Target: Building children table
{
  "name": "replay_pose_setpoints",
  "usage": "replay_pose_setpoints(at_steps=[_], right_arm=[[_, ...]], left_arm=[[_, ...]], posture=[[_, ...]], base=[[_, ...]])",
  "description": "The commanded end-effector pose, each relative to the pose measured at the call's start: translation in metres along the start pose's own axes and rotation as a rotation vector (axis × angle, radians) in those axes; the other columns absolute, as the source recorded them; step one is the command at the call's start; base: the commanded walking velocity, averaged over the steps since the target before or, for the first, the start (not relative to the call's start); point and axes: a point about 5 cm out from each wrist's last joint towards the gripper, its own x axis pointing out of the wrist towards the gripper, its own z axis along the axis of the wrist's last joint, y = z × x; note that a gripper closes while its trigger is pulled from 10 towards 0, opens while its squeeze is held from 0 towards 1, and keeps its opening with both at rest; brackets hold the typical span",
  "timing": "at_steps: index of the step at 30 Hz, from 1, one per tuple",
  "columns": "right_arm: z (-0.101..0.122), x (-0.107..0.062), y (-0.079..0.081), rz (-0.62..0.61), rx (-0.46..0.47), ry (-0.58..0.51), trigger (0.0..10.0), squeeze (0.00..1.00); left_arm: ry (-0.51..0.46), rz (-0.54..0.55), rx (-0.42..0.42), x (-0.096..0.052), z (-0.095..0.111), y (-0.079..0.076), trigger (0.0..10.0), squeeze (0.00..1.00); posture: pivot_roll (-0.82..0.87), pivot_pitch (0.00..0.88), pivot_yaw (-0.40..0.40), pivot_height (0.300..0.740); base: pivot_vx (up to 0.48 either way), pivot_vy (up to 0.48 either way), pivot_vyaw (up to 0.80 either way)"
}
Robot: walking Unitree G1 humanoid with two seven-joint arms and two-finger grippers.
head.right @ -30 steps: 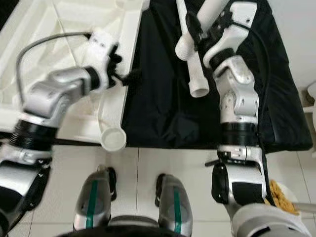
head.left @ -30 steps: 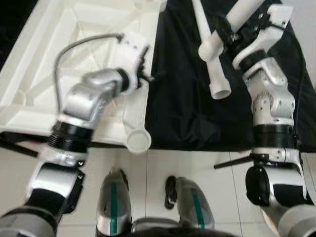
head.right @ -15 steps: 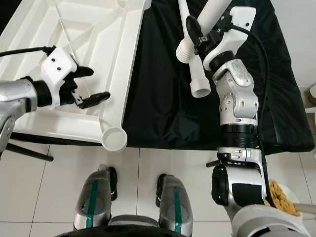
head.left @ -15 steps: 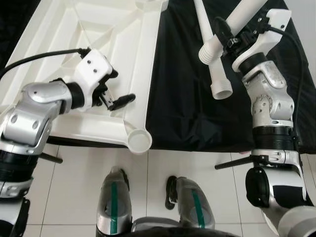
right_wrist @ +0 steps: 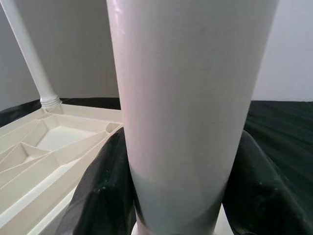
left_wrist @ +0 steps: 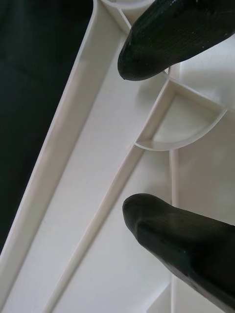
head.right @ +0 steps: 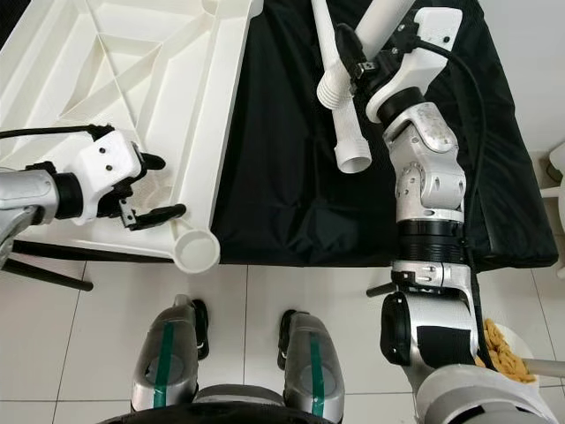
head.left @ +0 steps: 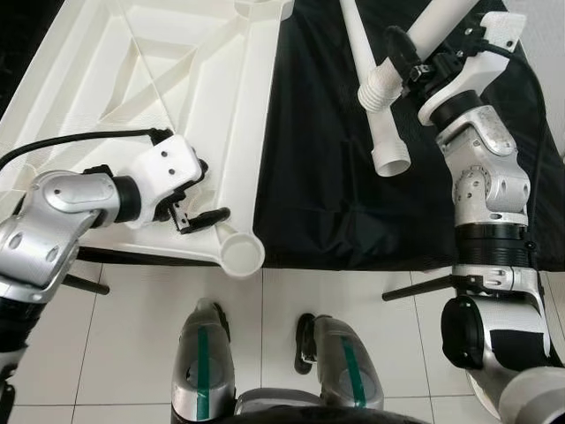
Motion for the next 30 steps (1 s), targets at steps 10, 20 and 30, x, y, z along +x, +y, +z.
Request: replay_pose_setpoints(at_steps=[10, 20, 30], right_arm=[[0.004, 0.000, -0.002, 0.002, -0.002, -0.009, 10.0, 0.00], [0.001, 0.001, 0.000, 0.007, 0.003, -0.005, 10.0, 0.00], [0.002, 0.002, -0.001, 0.008, -0.002, -0.006, 10.0, 0.00]], left_arm=[[0.062, -0.034, -0.004, -0.018, -0.013, 0.002, 10.0, 0.00], [-0.014, -0.020, -0.031, -0.031, -0.004, 0.004, 10.0, 0.00], [0.055, -0.096, -0.020, -0.034, -0.016, -0.008, 10.0, 0.00]], posture=[[0.08, 0.094, -0.038, 0.740], [0.08, 0.091, -0.039, 0.740], [0.08, 0.090, -0.040, 0.740]], base=[[0.000, 0.000, 0.00], [0.000, 0.000, 0.00], [0.000, 0.000, 0.00]])
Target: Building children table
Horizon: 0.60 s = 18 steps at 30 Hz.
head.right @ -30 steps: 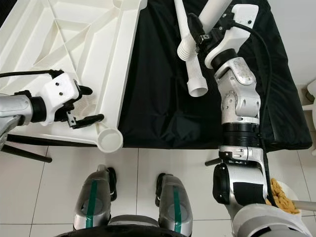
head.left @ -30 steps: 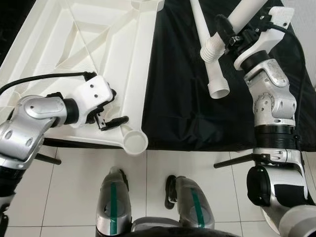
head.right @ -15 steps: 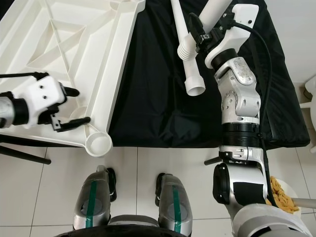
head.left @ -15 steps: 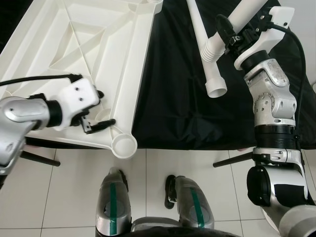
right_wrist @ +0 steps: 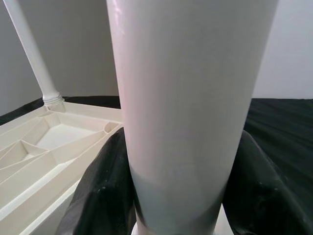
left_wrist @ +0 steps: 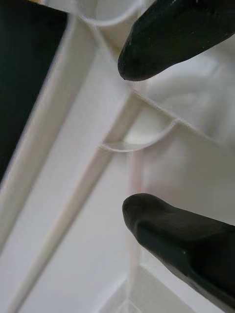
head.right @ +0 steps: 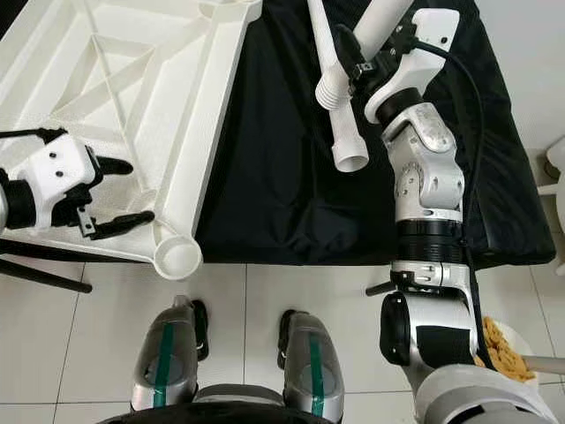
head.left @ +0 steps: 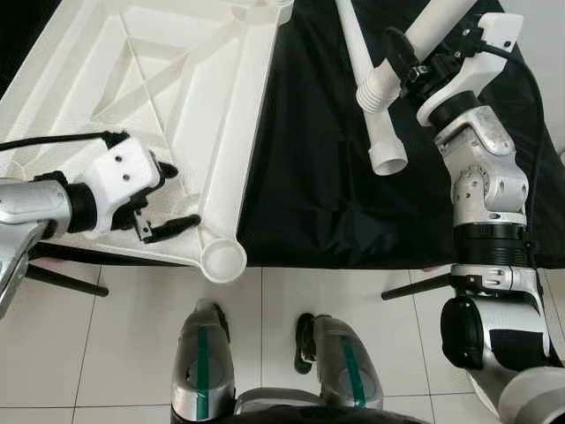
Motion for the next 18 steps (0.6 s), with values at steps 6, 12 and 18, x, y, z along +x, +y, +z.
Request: replay_pose_setpoints(at_steps=[6, 12, 18], right_arm=[[0.005, 0.002, -0.002, 0.004, -0.011, -0.018, 10.0, 0.00], [0.006, 0.002, -0.002, 0.003, -0.013, -0.019, 10.0, 0.00], [0.007, 0.002, -0.002, -0.001, -0.017, -0.021, 10.0, 0.00]], left_arm=[[0.078, -0.086, 0.013, 0.001, -0.012, -0.010, 10.0, 0.00], [0.109, -0.076, 0.024, 0.005, -0.016, -0.010, 10.0, 0.00], [0.117, -0.070, 0.067, 0.017, -0.013, -0.011, 10.0, 0.00]], posture=[[0.09, 0.091, -0.042, 0.740], [0.08, 0.091, -0.040, 0.740], [0.08, 0.095, -0.041, 0.740]], base=[[0.000, 0.000, 0.00], [0.000, 0.000, 0.00], [0.000, 0.000, 0.00]])
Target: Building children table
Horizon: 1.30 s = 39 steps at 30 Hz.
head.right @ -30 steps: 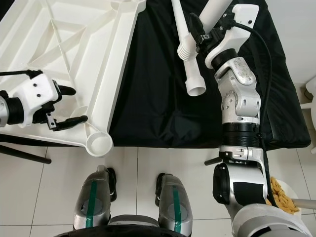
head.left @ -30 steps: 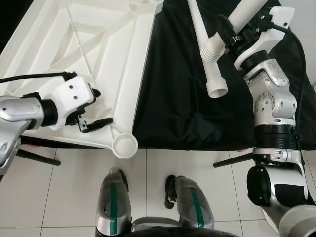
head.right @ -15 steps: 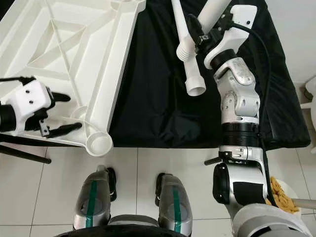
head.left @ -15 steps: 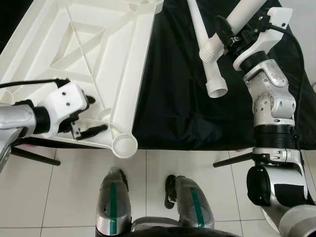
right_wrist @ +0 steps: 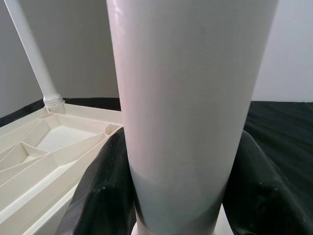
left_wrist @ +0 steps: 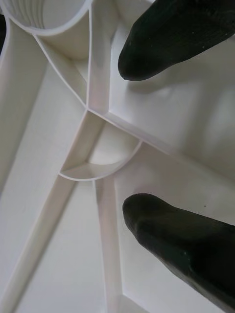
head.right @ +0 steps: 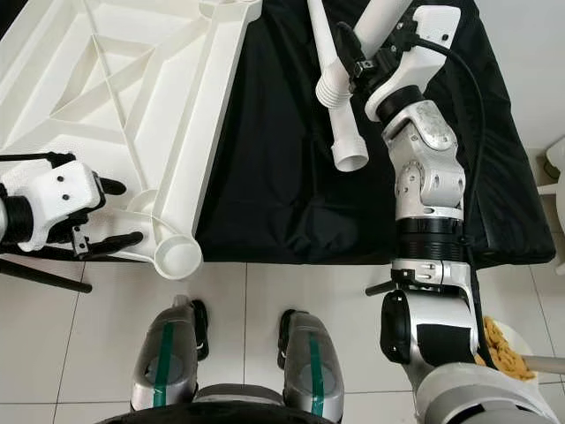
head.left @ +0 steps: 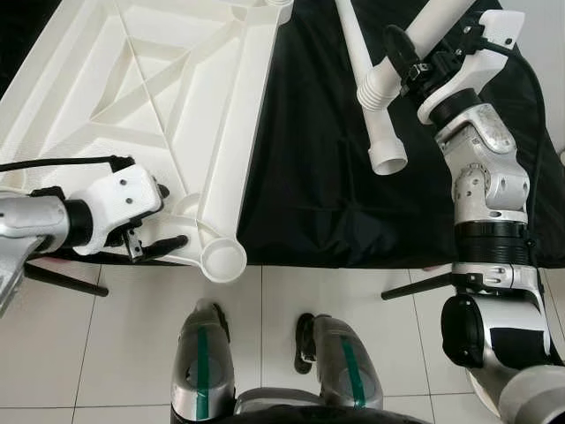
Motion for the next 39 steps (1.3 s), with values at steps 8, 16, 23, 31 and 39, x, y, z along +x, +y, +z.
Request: replay_pose_setpoints(at_steps=[8, 16, 23, 31, 39], right_arm=[[0.007, 0.000, -0.003, -0.010, -0.012, -0.022, 10.0, 0.00], [0.008, -0.002, -0.004, -0.018, -0.014, -0.025, 10.0, 0.00], [0.008, -0.001, -0.003, -0.024, -0.009, -0.029, 10.0, 0.00], [0.006, -0.003, -0.002, -0.026, -0.002, -0.028, 10.0, 0.00], [0.005, -0.001, -0.001, -0.024, 0.002, -0.027, 10.0, 0.00]], left_arm=[[0.003, 0.013, -0.001, 0.029, 0.002, -0.001, 10.0, 0.00], [0.008, 0.050, 0.017, 0.040, 0.005, 0.006, 10.0, 0.00], [-0.005, 0.142, 0.000, 0.053, 0.012, 0.022, 10.0, 0.00], [-0.038, 0.228, -0.012, 0.071, 0.026, 0.038, 10.0, 0.00], [-0.095, 0.237, -0.014, 0.091, 0.046, 0.048, 10.0, 0.00]], posture=[[0.06, 0.095, -0.035, 0.740], [0.06, 0.097, -0.030, 0.740], [0.06, 0.095, -0.025, 0.740], [0.05, 0.090, -0.025, 0.740], [0.05, 0.079, -0.029, 0.740]], base=[[0.000, 0.000, 0.00], [0.000, 0.000, 0.00], [0.000, 0.000, 0.00], [0.000, 0.000, 0.00], [0.000, 0.000, 0.00]])
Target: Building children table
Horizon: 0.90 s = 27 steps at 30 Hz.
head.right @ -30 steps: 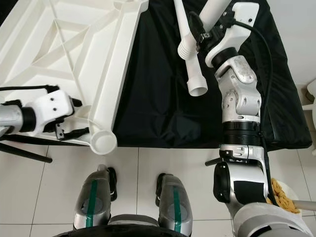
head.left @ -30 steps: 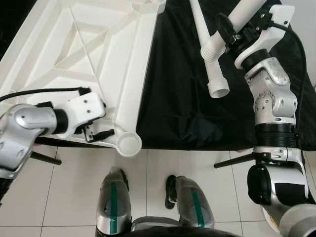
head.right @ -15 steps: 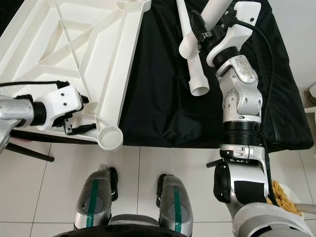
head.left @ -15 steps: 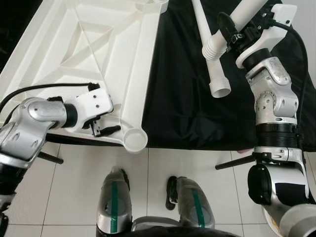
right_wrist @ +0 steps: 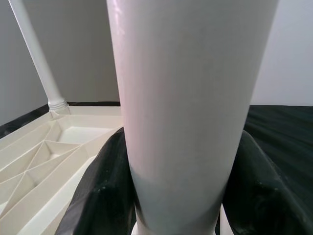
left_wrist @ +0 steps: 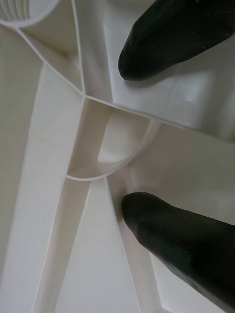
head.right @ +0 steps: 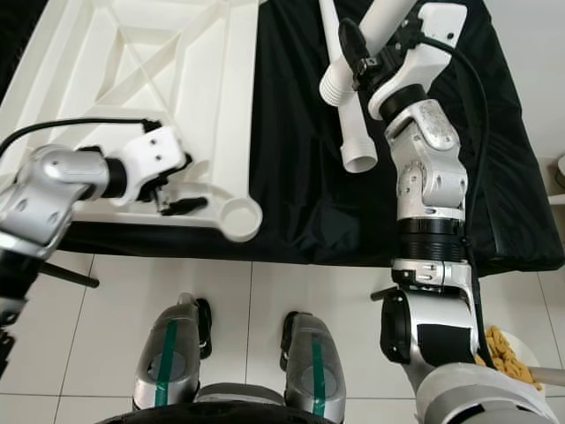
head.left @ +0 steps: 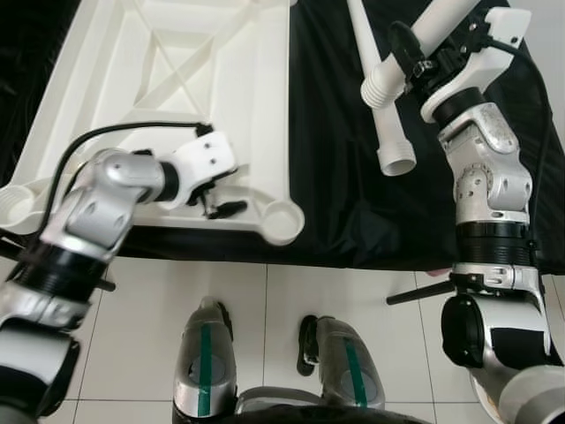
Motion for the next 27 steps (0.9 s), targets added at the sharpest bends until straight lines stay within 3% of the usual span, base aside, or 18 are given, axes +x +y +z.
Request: replay_pose_setpoints(at_steps=[1, 10, 15, 22, 23, 27], right_arm=[[0.003, -0.001, -0.001, -0.003, 0.001, -0.016, 10.0, 0.00], [0.001, -0.001, 0.002, 0.004, 0.016, -0.014, 10.0, 0.00], [-0.005, 0.001, 0.010, 0.007, 0.068, -0.005, 10.0, 0.00], [-0.007, 0.000, 0.013, 0.012, 0.089, -0.004, 10.0, 0.00], [-0.007, -0.002, 0.010, 0.000, 0.086, -0.004, 10.0, 0.00], [-0.006, -0.006, 0.005, -0.019, 0.071, -0.003, 10.0, 0.00]], left_arm=[[-0.004, 0.216, 0.010, 0.011, 0.002, 0.008, 10.0, 0.00], [-0.040, 0.253, 0.006, 0.026, 0.013, 0.016, 10.0, 0.00], [-0.072, 0.281, 0.042, 0.039, 0.030, 0.030, 10.0, 0.00], [-0.098, 0.295, 0.073, 0.041, 0.041, 0.039, 10.0, 0.00], [-0.106, 0.324, 0.083, 0.040, 0.046, 0.048, 10.0, 0.00], [-0.101, 0.359, 0.081, 0.037, 0.045, 0.057, 10.0, 0.00]], posture=[[0.05, 0.076, -0.031, 0.740], [0.04, 0.063, -0.041, 0.740], [0.04, 0.060, -0.057, 0.740], [0.04, 0.070, -0.064, 0.740], [0.02, 0.077, -0.061, 0.740], [0.02, 0.082, -0.057, 0.740]], base=[[0.000, 0.000, 0.00], [0.000, 0.000, 0.00], [0.000, 0.000, 0.00], [0.000, 0.000, 0.00], [0.000, 0.000, 0.00], [0.000, 0.000, 0.00]])
